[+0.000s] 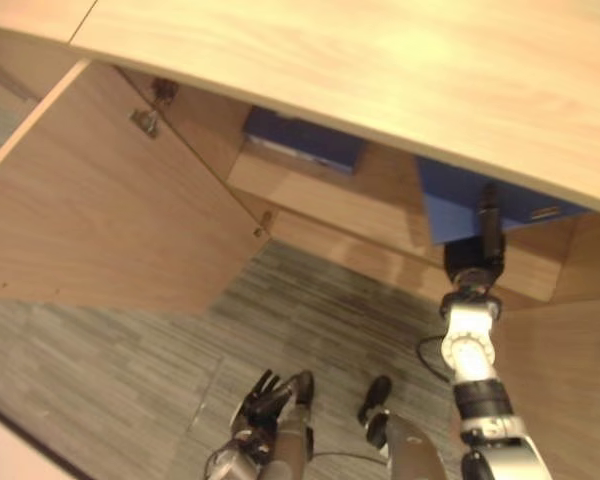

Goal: Put the empty folder in the office cabinet

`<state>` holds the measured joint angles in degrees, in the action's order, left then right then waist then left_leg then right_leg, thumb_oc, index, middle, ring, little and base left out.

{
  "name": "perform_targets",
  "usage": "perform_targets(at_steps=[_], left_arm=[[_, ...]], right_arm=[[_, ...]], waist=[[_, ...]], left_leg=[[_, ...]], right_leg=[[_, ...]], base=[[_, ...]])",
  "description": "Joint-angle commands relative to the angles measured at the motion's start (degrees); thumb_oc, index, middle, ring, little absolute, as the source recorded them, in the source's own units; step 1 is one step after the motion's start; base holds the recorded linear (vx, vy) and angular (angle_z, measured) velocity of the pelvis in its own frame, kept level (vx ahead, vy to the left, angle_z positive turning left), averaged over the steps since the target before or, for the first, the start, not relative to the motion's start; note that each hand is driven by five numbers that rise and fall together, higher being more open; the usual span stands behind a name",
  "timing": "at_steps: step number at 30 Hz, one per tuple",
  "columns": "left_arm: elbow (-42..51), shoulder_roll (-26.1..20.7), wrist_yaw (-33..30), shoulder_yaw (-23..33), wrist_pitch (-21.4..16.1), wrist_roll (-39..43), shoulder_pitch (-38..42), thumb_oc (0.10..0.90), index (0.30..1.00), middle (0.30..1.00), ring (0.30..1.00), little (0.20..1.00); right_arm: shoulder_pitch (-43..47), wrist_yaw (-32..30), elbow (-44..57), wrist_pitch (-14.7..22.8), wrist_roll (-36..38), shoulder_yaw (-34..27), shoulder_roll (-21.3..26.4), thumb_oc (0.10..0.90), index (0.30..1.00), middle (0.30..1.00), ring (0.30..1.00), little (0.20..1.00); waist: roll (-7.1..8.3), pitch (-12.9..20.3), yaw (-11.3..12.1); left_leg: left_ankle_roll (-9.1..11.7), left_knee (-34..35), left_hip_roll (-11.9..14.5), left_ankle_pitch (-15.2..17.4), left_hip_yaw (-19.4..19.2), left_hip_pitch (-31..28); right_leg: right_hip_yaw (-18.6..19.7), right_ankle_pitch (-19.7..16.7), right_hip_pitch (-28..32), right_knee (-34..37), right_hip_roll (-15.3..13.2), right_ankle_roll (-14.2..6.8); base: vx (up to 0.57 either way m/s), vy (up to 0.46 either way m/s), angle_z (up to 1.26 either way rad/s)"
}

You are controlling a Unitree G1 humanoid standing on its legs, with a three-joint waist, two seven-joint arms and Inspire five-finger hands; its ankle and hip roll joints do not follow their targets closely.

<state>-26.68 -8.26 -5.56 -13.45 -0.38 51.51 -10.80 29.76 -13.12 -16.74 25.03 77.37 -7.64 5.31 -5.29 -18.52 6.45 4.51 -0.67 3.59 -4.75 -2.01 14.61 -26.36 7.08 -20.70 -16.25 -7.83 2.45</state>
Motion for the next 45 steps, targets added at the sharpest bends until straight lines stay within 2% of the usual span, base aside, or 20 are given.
perform_targets(at_steps=[1,4,5,8,17,20,24,30,38,39,40,45], left_arm=[[2.1,-2.6,0.3,-3.4,0.6,0.6,-5.8,0.800,0.900,0.900,0.900,0.900],[2.4,-4.0,0.9,-5.2,0.6,-0.3,-6.0,0.800,0.900,0.900,0.900,0.900],[3.1,-5.0,1.1,-5.7,0.3,-0.5,-6.1,0.800,0.900,0.900,0.900,0.900],[3.6,-6.3,1.1,-6.2,-0.1,-0.7,-6.2,0.800,0.900,0.900,0.900,0.900],[3.3,-8.2,-0.2,-8.4,-0.5,-0.8,-4.8,0.800,0.900,0.900,0.900,0.900],[3.2,-8.4,-0.2,-9.2,-0.4,-0.5,-4.5,0.800,0.900,0.900,0.900,0.900],[3.4,-8.7,-0.4,-10.5,-0.1,0.4,-4.4,0.800,0.900,0.900,0.900,0.900],[2.9,-9.3,-0.7,-11.5,0.7,1.0,-4.8,0.800,0.900,0.900,0.900,0.900],[1.9,-9.8,-0.9,-10.6,0.6,1.8,-5.3,0.800,0.900,0.900,0.900,0.900],[1.5,-9.7,-1.1,-10.5,0.6,2.0,-5.3,0.800,0.900,0.900,0.900,0.900],[1.2,-9.8,-1.4,-10.4,0.7,2.2,-5.4,0.800,0.900,0.900,0.900,0.900],[1.2,-9.6,-1.5,-10.7,1.1,2.7,-5.7,0.800,0.900,0.900,0.900,0.900]], right_arm=[[8.3,0.6,2.8,6.5,-0.3,-0.5,1.3,0.400,0.300,0.300,0.300,0.300],[14.7,-1.4,-3.8,5.7,-0.3,-1.2,3.9,0.400,0.300,0.300,0.300,0.300],[18.6,-2.6,-7.7,5.7,-0.3,-1.9,6.3,0.400,0.300,0.300,0.300,0.300],[23.3,-4.1,-11.4,5.0,-0.9,-2.0,9.7,0.400,0.300,0.300,0.300,0.300],[33.6,-9.1,-12.7,7.2,-3.4,-1.4,16.2,0.400,0.300,0.300,0.300,0.300],[35.0,-9.7,-12.8,8.0,-3.0,-1.1,16.9,0.400,0.300,0.300,0.300,0.300],[38.4,-11.1,-13.2,8.6,-3.4,-0.3,20.4,0.400,0.300,0.300,0.300,0.300],[41.6,-13.0,-11.7,10.6,-4.0,-0.4,24.3,0.400,0.300,0.300,0.300,0.300],[44.0,-13.9,-12.0,9.4,-5.4,1.0,29.1,0.400,0.300,0.300,0.300,0.300],[44.5,-14.2,-12.5,9.1,-5.4,1.4,29.6,0.420,0.331,0.331,0.331,0.331],[45.0,-14.7,-13.7,8.1,-5.4,2.2,30.1,0.800,0.900,0.900,0.900,0.900],[45.6,-13.9,-17.4,5.3,-3.9,3.0,30.5,0.800,0.900,0.900,0.900,0.900]], waist=[[0.82,1.1,0.3],[-0.42,0.7,1.1],[-1.09,0.1,1.5],[-1.59,-0.5,2.5],[-3.19,-1.2,3.7],[-3.57,-1.3,3.7],[-4.41,-1.3,3.7],[-6.82,-0.4,4.0],[-9.03,0.8,4.7],[-9.17,1.0,4.8],[-9.28,1.1,4.8],[-9.92,1.2,4.8]], left_leg=[[-1.2,2.7,0.5,5.2,-4.9,-4.2],[-1.0,5.6,0.5,3.9,-4.9,-4.8],[-0.8,5.7,0.3,3.9,-4.3,-4.1],[-0.6,5.7,-0.1,3.8,-3.3,-2.4],[0.0,5.7,-1.8,3.4,-0.5,1.6],[-0.1,5.7,-2.1,3.4,0.1,1.8],[0.0,5.7,-2.9,3.3,0.9,1.8],[0.1,5.7,-4.2,3.4,2.4,0.9],[0.1,5.7,-4.9,3.4,3.6,-0.4],[0.1,5.7,-4.9,3.4,3.5,-0.5],[0.1,5.7,-4.9,3.5,3.6,-0.7],[-0.1,5.7,-5.0,3.7,3.2,-0.7]], right_leg=[[2.1,-3.7,-0.1,5.8,-1.7,-7.0],[2.0,-3.6,-2.0,4.2,-2.1,-7.3],[1.8,-3.7,-3.1,3.7,-2.4,-7.5],[1.6,-4.0,-4.9,3.3,-2.8,-7.8],[1.1,-4.5,-8.9,1.3,-4.6,-8.6],[1.0,-4.6,-9.0,0.9,-4.9,-8.7],[0.6,-4.6,-8.7,0.6,-5.6,-9.0],[-0.2,-4.2,-7.4,-0.4,-7.0,-9.7],[-0.6,-3.7,-6.7,-2.3,-8.3,-10.2],[-0.6,-3.6,-6.8,-2.5,-8.5,-10.2],[-0.3,-3.6,-6.9,-2.8,-8.5,-10.3],[0.6,-3.4,-7.8,-3.8,-8.6,-10.4]], base=[[0.05,0.038,0.01],[0.01,0.035,0.00],[-0.02,0.038,0.11],[-0.02,0.018,0.19],[-0.01,0.011,0.13],[0.02,0.016,0.11],[0.01,0.013,0.06],[0.03,0.006,0.14],[0.03,-0.002,0.13],[0.02,-0.005,0.08],[0.01,0.007,0.03],[0.00,0.000,0.00]])
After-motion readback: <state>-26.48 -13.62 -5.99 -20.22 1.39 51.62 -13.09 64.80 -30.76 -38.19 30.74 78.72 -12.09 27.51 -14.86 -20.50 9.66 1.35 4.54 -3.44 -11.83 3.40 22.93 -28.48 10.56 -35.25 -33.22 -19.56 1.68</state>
